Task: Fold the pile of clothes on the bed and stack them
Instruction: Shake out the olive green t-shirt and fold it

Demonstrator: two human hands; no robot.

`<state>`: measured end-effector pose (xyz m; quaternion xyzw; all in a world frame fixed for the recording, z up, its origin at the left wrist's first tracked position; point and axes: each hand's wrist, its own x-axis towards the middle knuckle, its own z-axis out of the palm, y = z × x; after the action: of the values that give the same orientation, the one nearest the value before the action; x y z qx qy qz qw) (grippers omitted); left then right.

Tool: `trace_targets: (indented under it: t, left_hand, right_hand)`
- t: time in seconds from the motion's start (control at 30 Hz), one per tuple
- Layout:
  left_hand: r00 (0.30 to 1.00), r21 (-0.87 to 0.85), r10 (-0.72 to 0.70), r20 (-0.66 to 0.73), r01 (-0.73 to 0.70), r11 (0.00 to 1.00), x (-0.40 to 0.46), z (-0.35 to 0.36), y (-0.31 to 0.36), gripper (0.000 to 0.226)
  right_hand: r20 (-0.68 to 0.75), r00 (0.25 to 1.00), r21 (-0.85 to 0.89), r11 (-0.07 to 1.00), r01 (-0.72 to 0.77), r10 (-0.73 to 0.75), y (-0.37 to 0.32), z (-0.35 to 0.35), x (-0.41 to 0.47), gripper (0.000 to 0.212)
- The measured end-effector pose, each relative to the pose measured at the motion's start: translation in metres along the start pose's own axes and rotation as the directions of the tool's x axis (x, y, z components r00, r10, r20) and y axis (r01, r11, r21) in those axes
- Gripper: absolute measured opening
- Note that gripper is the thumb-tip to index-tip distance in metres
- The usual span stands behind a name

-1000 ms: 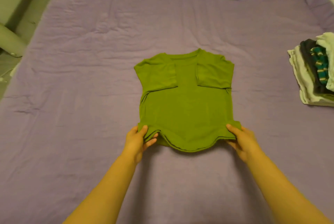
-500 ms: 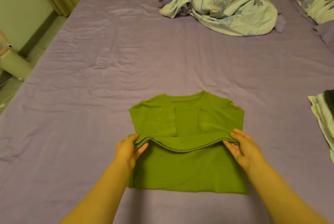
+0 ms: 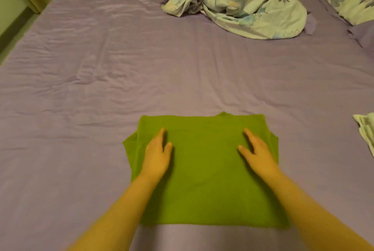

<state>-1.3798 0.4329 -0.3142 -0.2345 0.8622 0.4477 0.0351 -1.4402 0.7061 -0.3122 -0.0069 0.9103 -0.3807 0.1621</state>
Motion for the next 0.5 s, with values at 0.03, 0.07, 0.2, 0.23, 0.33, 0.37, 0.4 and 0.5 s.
trace_targets:
  t: [0.03, 0.07, 0.2, 0.23, 0.33, 0.37, 0.4, 0.5]
  left_hand:
    - [0.993, 0.283, 0.099, 0.071, -0.115, 0.952, -0.005, 0.013, -0.006, 0.057]
    - [0.986, 0.489, 0.116, 0.123, -0.162, 0.857, -0.009, 0.024, -0.01, 0.059]
    - [0.992, 0.739, 0.112, 0.063, -0.122, 0.663, -0.012, 0.051, -0.028, 0.068]
    - [0.993, 0.75, 0.111, 0.027, -0.094, 0.655, -0.009, 0.051, -0.032, 0.07]
    - [1.0, 0.763, 0.027, -0.015, -0.006, 0.647, -0.002, 0.052, -0.028, 0.071]
    - [1.0, 0.747, -0.017, -0.023, 0.029, 0.664, -0.004, 0.055, -0.023, 0.071]
    - [0.999, 0.727, -0.047, -0.025, 0.05, 0.684, -0.007, 0.061, -0.015, 0.07]
    - [0.977, 0.707, 0.136, 0.162, -0.211, 0.675, -0.035, 0.088, 0.015, 0.067]
  right_hand:
    - [0.044, 0.997, -0.314, 0.947, 0.067, -0.056, 0.012, 0.009, -0.003, 0.059]
    - [0.075, 0.995, -0.519, 0.85, 0.093, -0.063, 0.02, 0.015, -0.006, 0.058]
    - [-0.068, 0.993, -0.64, 0.767, 0.033, -0.1, 0.037, 0.025, -0.009, 0.09]
    - [-0.124, 0.989, -0.634, 0.774, -0.015, -0.083, 0.041, 0.023, -0.007, 0.087]
    - [-0.246, 0.969, -0.572, 0.804, -0.161, 0.019, 0.051, 0.017, -0.01, 0.057]
    - [-0.275, 0.961, -0.532, 0.827, -0.182, 0.035, 0.054, 0.015, -0.015, 0.056]
    - [-0.288, 0.956, -0.487, 0.851, -0.195, 0.054, 0.056, 0.011, -0.021, 0.059]
    - [-0.306, 0.947, -0.28, 0.942, -0.186, 0.096, 0.061, 0.002, -0.038, 0.069]
